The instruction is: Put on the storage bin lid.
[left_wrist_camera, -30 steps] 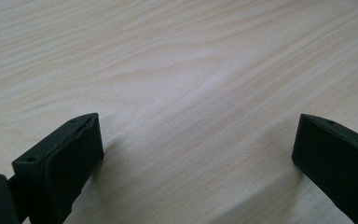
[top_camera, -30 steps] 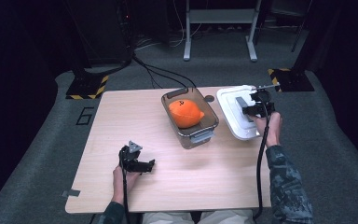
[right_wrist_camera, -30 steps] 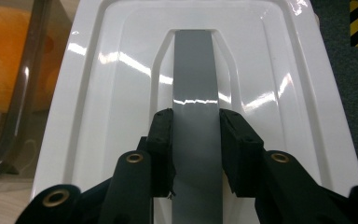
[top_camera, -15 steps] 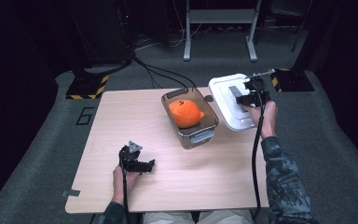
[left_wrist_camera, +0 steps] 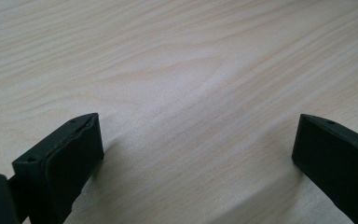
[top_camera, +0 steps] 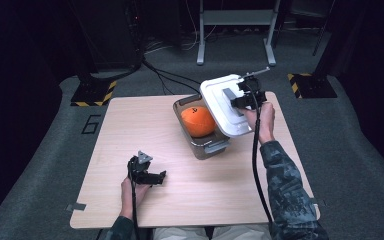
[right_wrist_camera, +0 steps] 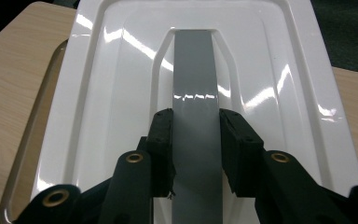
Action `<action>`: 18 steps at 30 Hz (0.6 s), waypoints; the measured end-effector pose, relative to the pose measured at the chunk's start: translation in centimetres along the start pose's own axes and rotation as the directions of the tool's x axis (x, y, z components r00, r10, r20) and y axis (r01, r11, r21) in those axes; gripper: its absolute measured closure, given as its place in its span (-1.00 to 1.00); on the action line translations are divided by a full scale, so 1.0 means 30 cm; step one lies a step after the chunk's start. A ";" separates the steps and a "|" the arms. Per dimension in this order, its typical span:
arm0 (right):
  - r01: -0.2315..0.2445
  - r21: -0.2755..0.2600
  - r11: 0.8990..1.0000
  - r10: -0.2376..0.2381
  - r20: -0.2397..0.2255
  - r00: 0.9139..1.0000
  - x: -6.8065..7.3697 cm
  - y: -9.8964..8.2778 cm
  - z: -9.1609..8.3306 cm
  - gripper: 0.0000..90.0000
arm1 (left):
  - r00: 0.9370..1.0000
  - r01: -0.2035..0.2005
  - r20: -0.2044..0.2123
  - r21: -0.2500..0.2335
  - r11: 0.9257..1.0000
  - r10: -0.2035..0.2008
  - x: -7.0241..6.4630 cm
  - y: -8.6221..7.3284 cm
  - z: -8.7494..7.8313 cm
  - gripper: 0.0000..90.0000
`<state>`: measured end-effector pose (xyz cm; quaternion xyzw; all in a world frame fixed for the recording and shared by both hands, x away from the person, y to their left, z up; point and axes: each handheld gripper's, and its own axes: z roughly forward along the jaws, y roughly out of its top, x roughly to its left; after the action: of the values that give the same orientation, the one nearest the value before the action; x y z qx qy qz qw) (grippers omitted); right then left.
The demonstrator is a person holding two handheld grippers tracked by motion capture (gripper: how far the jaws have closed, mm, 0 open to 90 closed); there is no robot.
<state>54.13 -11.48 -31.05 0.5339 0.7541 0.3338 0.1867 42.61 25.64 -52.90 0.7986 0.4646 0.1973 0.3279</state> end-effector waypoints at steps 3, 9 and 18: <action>0.010 0.003 1.000 -0.010 -0.020 1.000 0.039 0.006 0.021 0.48 | 1.000 0.001 -0.001 -0.005 1.000 -0.001 -0.001 -0.001 0.001 -0.96; 0.027 0.017 0.999 -0.026 -0.042 0.999 0.102 0.014 0.067 0.48 | 1.000 -0.001 -0.002 -0.001 1.000 0.001 0.000 -0.001 0.000 -0.96; 0.041 0.037 0.998 -0.038 -0.076 0.996 0.172 0.016 0.139 0.48 | 1.000 0.003 -0.001 -0.003 1.000 -0.003 -0.001 -0.002 0.000 -0.96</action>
<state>55.24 -5.33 -33.28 0.5096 0.7772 0.3354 0.1544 42.57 25.63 -52.95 0.7972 0.4657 0.1980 0.3293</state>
